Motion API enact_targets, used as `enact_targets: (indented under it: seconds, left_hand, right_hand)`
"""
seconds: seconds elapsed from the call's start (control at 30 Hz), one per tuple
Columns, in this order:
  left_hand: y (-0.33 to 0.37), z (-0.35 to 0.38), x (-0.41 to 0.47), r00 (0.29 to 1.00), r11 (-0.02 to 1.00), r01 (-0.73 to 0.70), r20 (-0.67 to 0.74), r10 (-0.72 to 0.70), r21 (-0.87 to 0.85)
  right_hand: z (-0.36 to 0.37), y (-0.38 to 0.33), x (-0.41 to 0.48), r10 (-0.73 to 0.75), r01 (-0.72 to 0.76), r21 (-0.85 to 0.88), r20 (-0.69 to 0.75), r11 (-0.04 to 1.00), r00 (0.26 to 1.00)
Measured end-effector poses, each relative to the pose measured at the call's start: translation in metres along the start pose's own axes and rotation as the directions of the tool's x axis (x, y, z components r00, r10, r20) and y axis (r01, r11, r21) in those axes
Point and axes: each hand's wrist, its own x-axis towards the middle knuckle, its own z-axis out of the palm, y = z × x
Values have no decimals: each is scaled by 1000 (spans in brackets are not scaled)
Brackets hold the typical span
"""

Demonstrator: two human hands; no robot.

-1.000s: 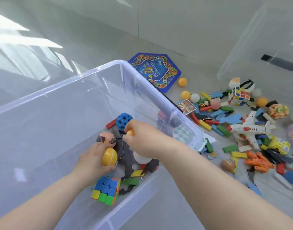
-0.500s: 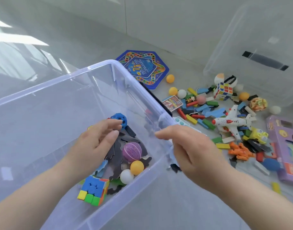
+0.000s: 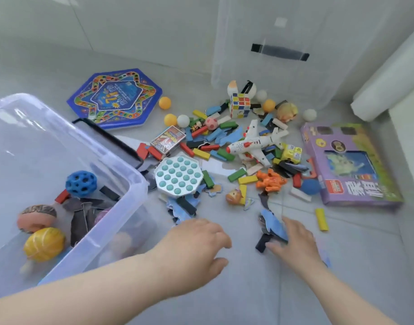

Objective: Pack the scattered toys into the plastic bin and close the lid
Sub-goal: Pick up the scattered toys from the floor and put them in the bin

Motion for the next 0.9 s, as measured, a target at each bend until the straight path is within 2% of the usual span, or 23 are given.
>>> enact_targets:
  seconds: [0.07,0.1,0.23,0.33,0.43,0.53,0.6,0.7,0.8,0.9]
  left_hand:
    - [-3,27,27,974,985,166,148,-171,49]
    - [-6,37,38,954,968,235,172,-246,85]
    - [-33,66,64,836,841,541,94,-541,35]
    - [-54,77,66,769,770,638,40,-638,18]
    - [-66,86,58,755,755,655,26,-655,-7]
    - [-72,90,52,781,780,621,-24,-624,-76]
    - [-75,90,50,786,785,608,-44,-616,-120]
    - [-81,91,47,782,781,601,-78,-618,-171]
    - [-83,93,44,778,780,583,-121,-617,-228]
    - [-82,95,42,783,777,597,-70,-619,-199]
  right_hand:
    - [2,-1,2,-34,34,-70,-2,997,999]
    - [3,-2,3,-57,56,-80,-8,995,998]
    - [4,-9,10,-93,91,-58,-37,994,995]
    - [0,-13,19,-97,91,-127,-45,988,994]
    - [-5,-17,26,-93,86,-179,-31,980,995]
    - [-6,-22,31,-80,75,-201,-17,977,997]
    - [-7,-26,34,-29,28,-111,-4,993,1000]
    - [-11,-30,43,75,-83,117,66,990,995]
    - [-15,-33,48,107,-124,133,125,983,986]
    - [-15,-39,49,129,-140,102,113,985,985]
